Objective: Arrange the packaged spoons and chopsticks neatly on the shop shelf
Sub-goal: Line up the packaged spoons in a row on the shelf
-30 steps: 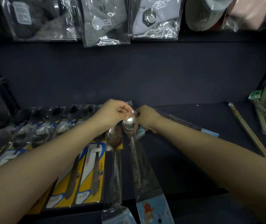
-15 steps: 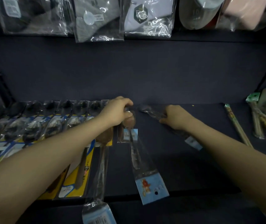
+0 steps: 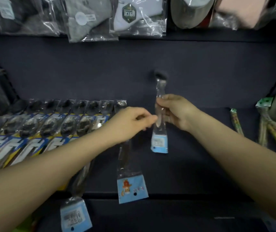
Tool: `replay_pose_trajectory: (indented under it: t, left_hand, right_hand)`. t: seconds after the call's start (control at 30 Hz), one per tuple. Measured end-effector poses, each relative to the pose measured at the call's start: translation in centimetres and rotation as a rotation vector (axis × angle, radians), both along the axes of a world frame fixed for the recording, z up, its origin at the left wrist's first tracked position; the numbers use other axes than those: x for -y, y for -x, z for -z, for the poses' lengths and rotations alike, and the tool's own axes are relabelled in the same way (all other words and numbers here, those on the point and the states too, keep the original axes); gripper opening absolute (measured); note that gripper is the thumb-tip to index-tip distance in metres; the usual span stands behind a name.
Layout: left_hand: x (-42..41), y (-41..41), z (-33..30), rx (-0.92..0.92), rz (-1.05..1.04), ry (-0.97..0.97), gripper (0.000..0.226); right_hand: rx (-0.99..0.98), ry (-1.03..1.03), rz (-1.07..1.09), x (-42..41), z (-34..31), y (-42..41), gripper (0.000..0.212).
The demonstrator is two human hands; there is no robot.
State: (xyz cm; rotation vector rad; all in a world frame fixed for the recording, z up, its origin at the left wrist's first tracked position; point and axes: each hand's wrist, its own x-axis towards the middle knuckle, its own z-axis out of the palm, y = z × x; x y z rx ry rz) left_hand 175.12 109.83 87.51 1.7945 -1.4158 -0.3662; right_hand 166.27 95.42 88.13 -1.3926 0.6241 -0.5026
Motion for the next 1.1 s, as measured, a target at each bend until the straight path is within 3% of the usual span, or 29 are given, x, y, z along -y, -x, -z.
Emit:
replay_pose_trajectory:
  t: [0.03, 0.13, 0.27, 0.37, 0.6, 0.73, 0.9, 1.1]
  left_hand:
    - [0.4, 1.2, 0.0, -0.147, 0.014, -0.012, 0.016]
    - [1.6, 3.2, 0.5, -0.327, -0.078, -0.020, 0.017]
    - [2.5, 4.1, 1.4, -0.252, -0.230, -0.041, 0.029]
    - [2.6, 4.6, 1.5, -0.375, -0.161, -0.039, 0.009]
    - [2.8, 5.3, 0.7, -0.545, -0.126, -0.112, 0.013]
    - [2.6, 5.6, 0.8, -0.599, -0.181, -0.116, 0.009]
    - [1.8, 5.0, 1.3, -0.782, -0.250, 0.023, 0.015]
    - [1.7, 3.5, 0.9, -0.824, -0.173, 0.092, 0.021]
  right_hand:
    - [0.034, 0.012, 0.015, 0.1, -0.3, 0.4, 0.022]
    - [0.106, 0.031, 0.053, 0.9, -0.9, 1.3, 0.019]
    - [0.160, 0.028, 0.062, 1.8, -1.0, 2.3, 0.017]
    - [0.135, 0.035, 0.067, 2.6, -0.9, 2.9, 0.018]
    - [0.137, -0.146, 0.012, 2.9, -1.1, 2.6, 0.019]
    - [0.102, -0.026, -0.003, 3.0, -0.7, 2.4, 0.017]
    - [0.089, 0.052, -0.066, 2.7, 0.2, 2.5, 0.026]
    - [0.131, 0.115, -0.059, 1.4, 0.3, 2.2, 0.029]
